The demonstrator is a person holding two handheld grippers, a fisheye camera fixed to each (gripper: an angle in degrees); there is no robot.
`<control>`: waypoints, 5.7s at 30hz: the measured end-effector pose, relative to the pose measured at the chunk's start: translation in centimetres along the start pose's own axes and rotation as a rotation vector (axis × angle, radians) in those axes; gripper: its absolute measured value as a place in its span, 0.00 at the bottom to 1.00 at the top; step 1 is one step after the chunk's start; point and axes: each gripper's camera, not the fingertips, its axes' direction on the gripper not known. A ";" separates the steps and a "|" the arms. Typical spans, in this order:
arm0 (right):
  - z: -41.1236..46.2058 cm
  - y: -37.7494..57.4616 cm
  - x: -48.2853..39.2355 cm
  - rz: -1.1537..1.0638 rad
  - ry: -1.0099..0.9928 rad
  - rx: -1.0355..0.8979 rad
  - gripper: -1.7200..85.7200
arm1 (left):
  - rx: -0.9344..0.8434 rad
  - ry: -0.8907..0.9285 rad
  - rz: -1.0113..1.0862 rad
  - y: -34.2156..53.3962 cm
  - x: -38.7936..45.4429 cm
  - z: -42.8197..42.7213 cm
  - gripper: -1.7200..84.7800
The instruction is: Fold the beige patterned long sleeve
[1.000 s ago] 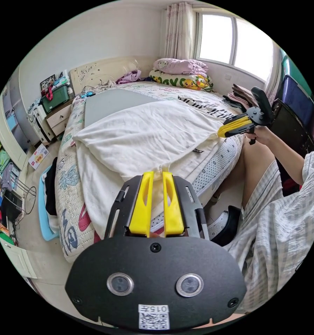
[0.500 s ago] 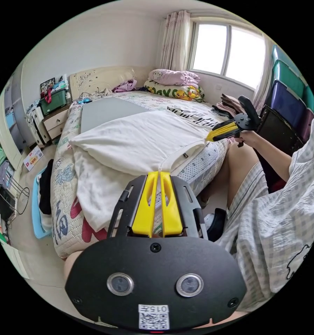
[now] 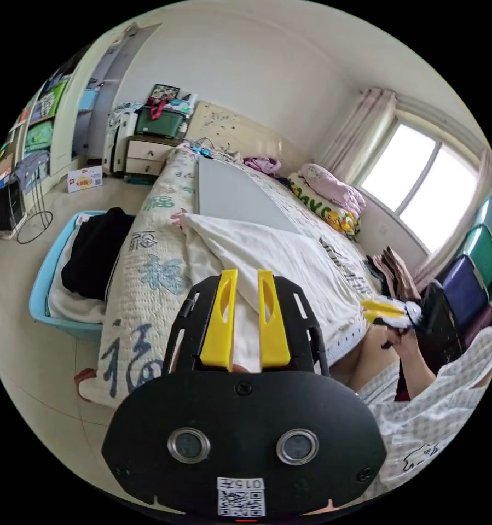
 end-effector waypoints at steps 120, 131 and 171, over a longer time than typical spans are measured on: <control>4.3 -6.5 -8.3 0.021 -0.197 -0.155 0.03 | -0.309 -0.087 0.156 -17.1 5.2 30.5 0.03; -6.9 -1.3 -5.9 -0.055 -0.304 0.042 0.10 | -0.267 0.043 0.260 -11.6 9.3 17.6 0.11; -19.2 -21.9 -0.6 0.467 -0.092 0.130 0.17 | -0.219 0.106 0.086 -9.5 2.2 13.9 0.17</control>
